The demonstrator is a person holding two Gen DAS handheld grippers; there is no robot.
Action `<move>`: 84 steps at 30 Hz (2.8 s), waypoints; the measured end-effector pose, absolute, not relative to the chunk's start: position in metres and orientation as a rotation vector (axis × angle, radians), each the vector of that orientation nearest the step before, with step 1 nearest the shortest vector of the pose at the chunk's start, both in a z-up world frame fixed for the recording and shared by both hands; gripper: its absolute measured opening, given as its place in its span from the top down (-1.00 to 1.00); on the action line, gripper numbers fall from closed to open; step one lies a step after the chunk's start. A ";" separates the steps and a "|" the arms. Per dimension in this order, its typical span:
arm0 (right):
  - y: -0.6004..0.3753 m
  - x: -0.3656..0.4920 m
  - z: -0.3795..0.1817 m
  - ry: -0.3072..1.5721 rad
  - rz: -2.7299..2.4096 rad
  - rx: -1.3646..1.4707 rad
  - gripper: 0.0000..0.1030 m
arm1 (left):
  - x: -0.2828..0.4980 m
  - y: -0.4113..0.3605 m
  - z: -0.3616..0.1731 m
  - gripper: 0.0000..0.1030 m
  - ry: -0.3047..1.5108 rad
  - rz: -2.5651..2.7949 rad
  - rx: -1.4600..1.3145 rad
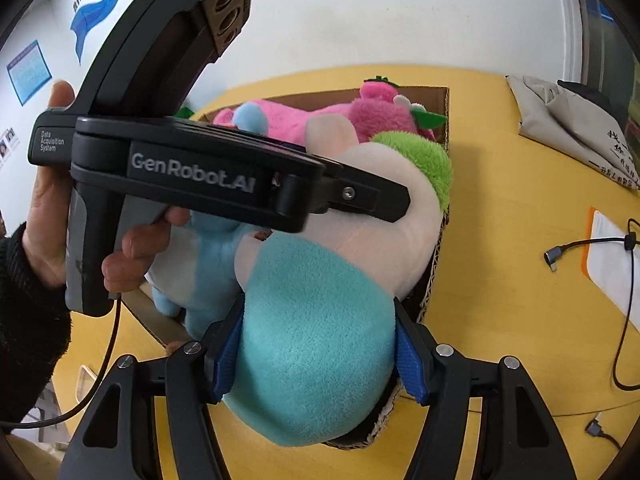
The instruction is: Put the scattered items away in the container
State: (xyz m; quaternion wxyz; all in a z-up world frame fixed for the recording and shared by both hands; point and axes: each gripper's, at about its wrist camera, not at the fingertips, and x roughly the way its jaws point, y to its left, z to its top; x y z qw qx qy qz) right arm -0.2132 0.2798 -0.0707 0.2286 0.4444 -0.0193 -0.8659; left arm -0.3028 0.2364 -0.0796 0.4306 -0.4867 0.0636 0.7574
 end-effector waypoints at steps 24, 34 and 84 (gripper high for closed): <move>0.256 -0.199 -0.073 0.052 -2.502 1.227 0.50 | -0.287 0.227 -0.068 -0.29 0.163 1.979 -1.192; 0.243 -0.156 -0.039 0.010 -2.640 1.026 -0.99 | -0.189 0.069 0.027 -0.46 0.040 2.371 -0.942; 0.200 -0.033 -0.015 0.052 -2.965 1.014 -0.99 | -0.043 0.004 -0.011 -0.46 0.078 2.701 -1.002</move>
